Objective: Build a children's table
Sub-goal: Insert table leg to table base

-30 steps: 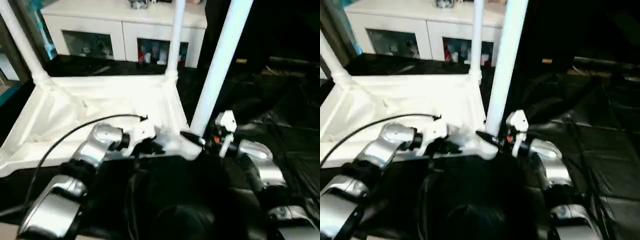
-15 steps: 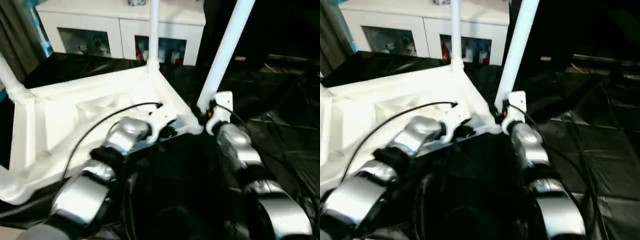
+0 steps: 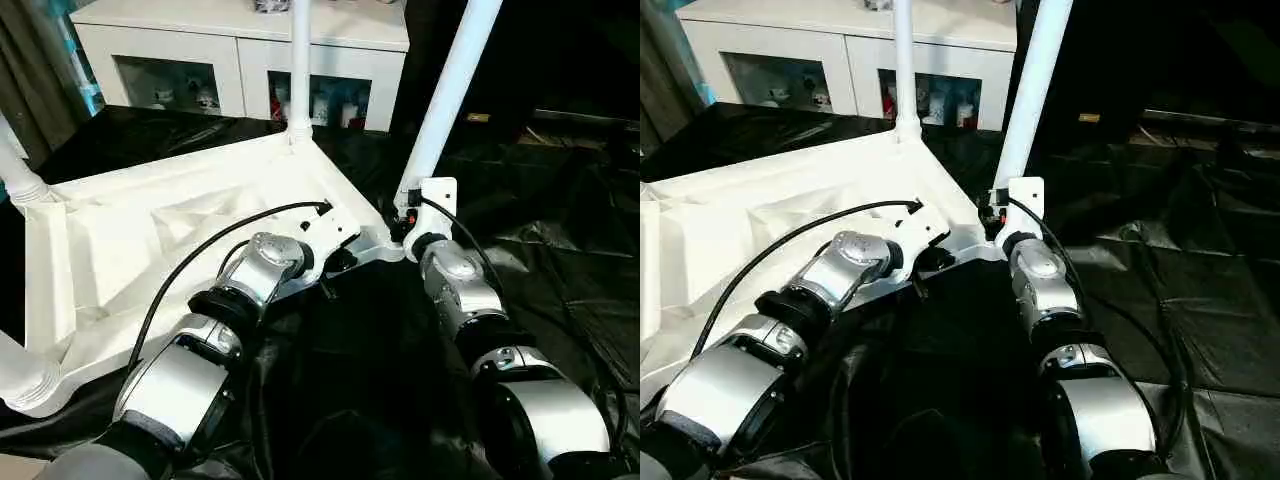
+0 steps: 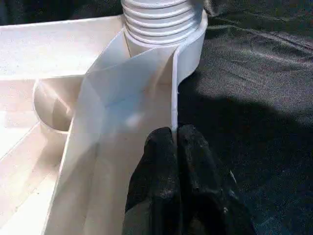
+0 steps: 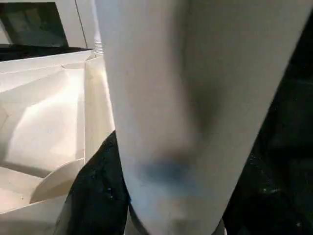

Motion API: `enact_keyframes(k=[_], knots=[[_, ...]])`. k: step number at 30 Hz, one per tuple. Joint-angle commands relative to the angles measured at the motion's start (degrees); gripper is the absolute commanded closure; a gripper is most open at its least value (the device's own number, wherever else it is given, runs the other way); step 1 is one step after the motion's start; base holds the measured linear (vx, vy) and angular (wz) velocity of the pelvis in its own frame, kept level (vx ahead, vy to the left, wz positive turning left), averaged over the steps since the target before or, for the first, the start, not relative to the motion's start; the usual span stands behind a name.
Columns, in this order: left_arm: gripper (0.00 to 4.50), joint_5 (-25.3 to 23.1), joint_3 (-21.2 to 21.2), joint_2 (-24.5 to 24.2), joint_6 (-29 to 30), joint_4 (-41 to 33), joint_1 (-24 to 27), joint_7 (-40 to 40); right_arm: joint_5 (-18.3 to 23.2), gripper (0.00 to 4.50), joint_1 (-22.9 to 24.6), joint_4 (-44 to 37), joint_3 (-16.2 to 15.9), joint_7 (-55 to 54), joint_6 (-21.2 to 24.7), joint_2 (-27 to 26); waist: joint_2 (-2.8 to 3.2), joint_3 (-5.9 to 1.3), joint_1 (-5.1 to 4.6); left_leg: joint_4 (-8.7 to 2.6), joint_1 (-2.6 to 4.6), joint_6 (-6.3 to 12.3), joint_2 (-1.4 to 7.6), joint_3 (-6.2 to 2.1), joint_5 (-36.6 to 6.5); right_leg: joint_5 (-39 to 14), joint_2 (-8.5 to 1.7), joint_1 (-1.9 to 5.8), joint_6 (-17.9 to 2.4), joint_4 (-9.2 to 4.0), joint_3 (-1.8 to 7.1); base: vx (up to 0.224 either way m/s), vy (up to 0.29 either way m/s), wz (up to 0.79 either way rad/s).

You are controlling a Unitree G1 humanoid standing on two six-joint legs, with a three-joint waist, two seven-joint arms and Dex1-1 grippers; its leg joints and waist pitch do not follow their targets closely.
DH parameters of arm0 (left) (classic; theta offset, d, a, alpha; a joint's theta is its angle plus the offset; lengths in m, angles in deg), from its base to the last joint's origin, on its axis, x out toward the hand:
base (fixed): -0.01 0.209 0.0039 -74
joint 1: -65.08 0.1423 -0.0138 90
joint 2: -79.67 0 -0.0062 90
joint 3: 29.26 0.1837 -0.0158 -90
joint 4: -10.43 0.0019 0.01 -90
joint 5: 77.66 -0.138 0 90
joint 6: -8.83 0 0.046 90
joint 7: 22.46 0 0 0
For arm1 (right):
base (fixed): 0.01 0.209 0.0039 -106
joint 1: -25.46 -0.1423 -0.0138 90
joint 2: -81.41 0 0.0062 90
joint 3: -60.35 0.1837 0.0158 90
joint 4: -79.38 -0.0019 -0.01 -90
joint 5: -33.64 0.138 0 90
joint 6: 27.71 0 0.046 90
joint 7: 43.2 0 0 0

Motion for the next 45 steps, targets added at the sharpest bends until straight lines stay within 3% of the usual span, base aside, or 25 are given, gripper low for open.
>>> enact_keyframes(k=[1, 3, 4, 10, 14, 17, 22, 23, 31, 45], knots=[[4.50, -0.39, -1.59, -0.27, -0.71, -0.12, -1.88, 5.19, -0.17, 1.87, 2.42, 4.51, -1.72, 2.97, 2.71, -2.51, 0.41, -2.82, 0.08, -4.91, 0.30, 2.93, 4.08, -1.59, -7.63, -1.68, -6.11, 2.38, -16.33, -4.25, 3.25, 0.000, 0.000, 0.00], [4.50, -0.38, -1.58, -0.27, -0.76, -0.14, -1.87, 5.15, -0.17, 1.74, 2.40, 4.50, -1.71, 3.03, 2.69, -2.51, 0.26, -2.95, -0.08, -4.88, -0.01, 3.16, 4.00, -1.69, -6.57, -0.59, -6.12, 2.73, -16.36, -4.00, 3.19, 0.000, 0.000, 0.00], [4.50, -0.31, -1.55, -0.38, -1.51, -0.40, -1.68, 4.60, -0.06, 1.47, 2.12, 4.30, -1.61, 4.01, 2.38, -2.55, 0.08, -2.98, -0.11, -4.74, 0.10, 3.72, 3.94, -1.57, -5.66, 0.38, -6.12, 2.64, -16.50, -3.99, 3.17, 0.000, 0.000, 0.00], [4.50, 0.57, -1.44, -1.79, -5.57, -2.62, 0.06, -0.07, 1.35, 1.07, 1.52, 2.26, -0.89, 10.63, 0.88, -2.15, -0.01, -3.37, -0.28, -4.25, -0.16, 7.45, 3.92, -1.44, -1.26, 7.61, -6.09, 2.86, -17.94, -3.13, 3.06, 0.000, 0.000, 0.00], [4.50, 1.00, -1.07, -2.84, -6.97, -4.17, 1.25, -2.77, 1.97, 0.70, 1.59, 1.40, -0.65, 13.36, 0.58, -1.24, -0.09, -3.99, -0.23, -3.46, -0.32, 10.82, 3.83, -1.24, 4.10, 16.41, -6.00, 2.76, -19.42, -2.07, 2.95, 0.000, 0.000, 0.00], [4.50, 1.03, -0.43, -3.76, -7.98, -5.53, 2.23, -5.23, 2.06, 0.47, 1.63, 1.16, -0.46, 14.83, 0.46, -0.19, -0.11, -3.91, -0.29, -3.29, -0.49, 11.94, 3.82, -1.11, 3.98, 16.90, -5.94, 2.61, -19.85, -2.01, 2.87, 0.000, 0.000, 0.00], [4.50, 1.18, 0.13, -4.01, -8.64, -6.28, 2.86, -7.31, 1.57, 0.38, 1.39, 1.86, -0.45, 15.25, 0.65, 0.69, 0.02, -3.74, 0.00, -3.47, -0.18, 10.52, 4.06, -1.07, 2.42, 12.27, -5.84, 2.42, -19.79, -2.24, 2.87, 0.000, 0.000, 0.00], [4.50, 1.19, 0.25, -4.03, -8.78, -6.47, 2.98, -7.95, 1.36, 0.38, 1.31, 2.05, -0.52, 15.39, 0.93, 0.93, 0.22, -3.81, 0.19, -3.41, -0.07, 10.28, 4.09, -1.03, 2.71, 12.61, -5.85, 2.34, -19.93, -2.12, 2.89, 0.000, 0.000, 0.00], [4.50, 1.30, 0.36, -5.05, -9.28, -8.38, 3.91, -10.95, 0.14, 0.38, 1.24, 2.37, -1.68, 18.67, 2.06, 2.09, 0.09, -3.89, 0.63, -3.17, -0.28, 10.61, 3.96, -0.97, 3.79, 14.73, -5.84, 2.54, -19.99, -1.75, 2.80, 0.000, 0.000, 0.00], [4.50, 1.47, 0.56, -6.77, -9.20, -11.52, 6.10, -14.35, -0.72, 1.60, 2.88, 0.75, -3.15, 24.42, 2.94, 4.13, -0.20, -3.88, 1.58, -2.95, -0.26, 9.77, 4.05, -0.78, 3.32, 12.50, -5.67, 2.34, -19.24, -1.62, 2.75, 0.000, 0.000, 0.00]])
